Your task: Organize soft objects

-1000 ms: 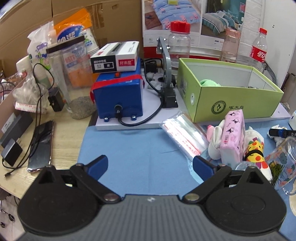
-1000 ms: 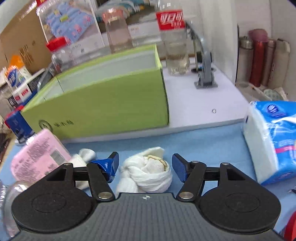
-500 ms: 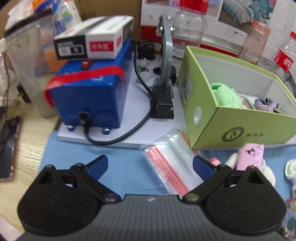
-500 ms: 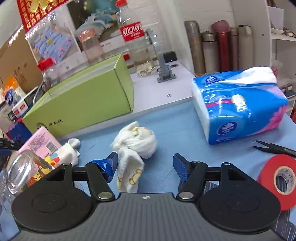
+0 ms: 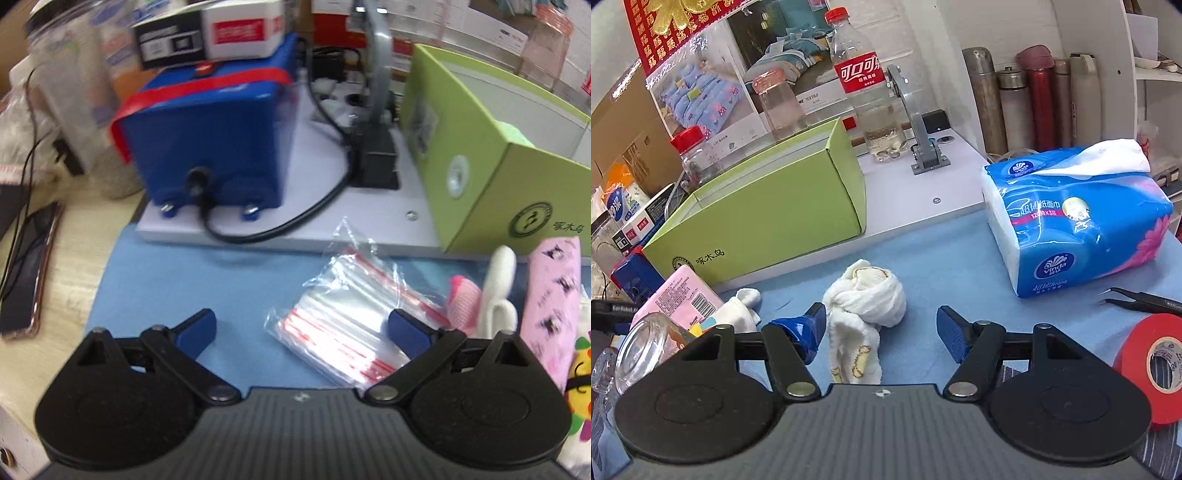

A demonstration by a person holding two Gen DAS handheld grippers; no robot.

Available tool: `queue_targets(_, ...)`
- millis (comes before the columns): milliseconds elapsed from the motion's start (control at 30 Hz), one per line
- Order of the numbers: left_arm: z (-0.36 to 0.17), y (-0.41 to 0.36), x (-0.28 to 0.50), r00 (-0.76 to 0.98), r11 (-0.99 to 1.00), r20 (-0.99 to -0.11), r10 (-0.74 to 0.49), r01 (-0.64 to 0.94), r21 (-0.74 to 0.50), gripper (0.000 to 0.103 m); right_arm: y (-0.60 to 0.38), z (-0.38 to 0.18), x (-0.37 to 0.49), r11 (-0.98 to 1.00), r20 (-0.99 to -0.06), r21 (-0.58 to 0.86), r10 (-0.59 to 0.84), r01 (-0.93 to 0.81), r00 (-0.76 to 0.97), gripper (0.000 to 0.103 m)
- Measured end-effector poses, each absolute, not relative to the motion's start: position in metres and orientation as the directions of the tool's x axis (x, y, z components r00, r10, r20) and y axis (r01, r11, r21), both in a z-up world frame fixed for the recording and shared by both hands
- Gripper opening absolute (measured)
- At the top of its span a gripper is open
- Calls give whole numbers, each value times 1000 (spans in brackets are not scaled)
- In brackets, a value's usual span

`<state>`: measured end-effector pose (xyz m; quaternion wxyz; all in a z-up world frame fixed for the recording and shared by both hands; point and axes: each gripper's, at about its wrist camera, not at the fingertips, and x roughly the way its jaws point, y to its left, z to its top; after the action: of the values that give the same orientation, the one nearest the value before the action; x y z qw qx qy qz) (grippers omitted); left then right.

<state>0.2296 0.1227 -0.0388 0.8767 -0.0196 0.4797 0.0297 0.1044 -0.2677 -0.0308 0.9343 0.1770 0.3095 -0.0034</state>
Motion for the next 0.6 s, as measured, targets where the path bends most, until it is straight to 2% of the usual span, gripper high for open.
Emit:
queue_targets(200, -34, 163, 200, 536, 990, -837, 113, -130, 50, 100, -260, -27, 106, 938, -575, 331, 117, 100, 809, 52)
queue_targets(400, -26, 186, 156, 539, 969, -806, 245, -131, 207, 99, -257, -21, 103, 940, -561, 327, 116, 91, 820, 52)
queue_targets(600, 11, 186, 129, 632, 983, -754, 181, -104, 149, 99, -255, -17, 98, 939, -542, 334, 118, 85, 832, 53)
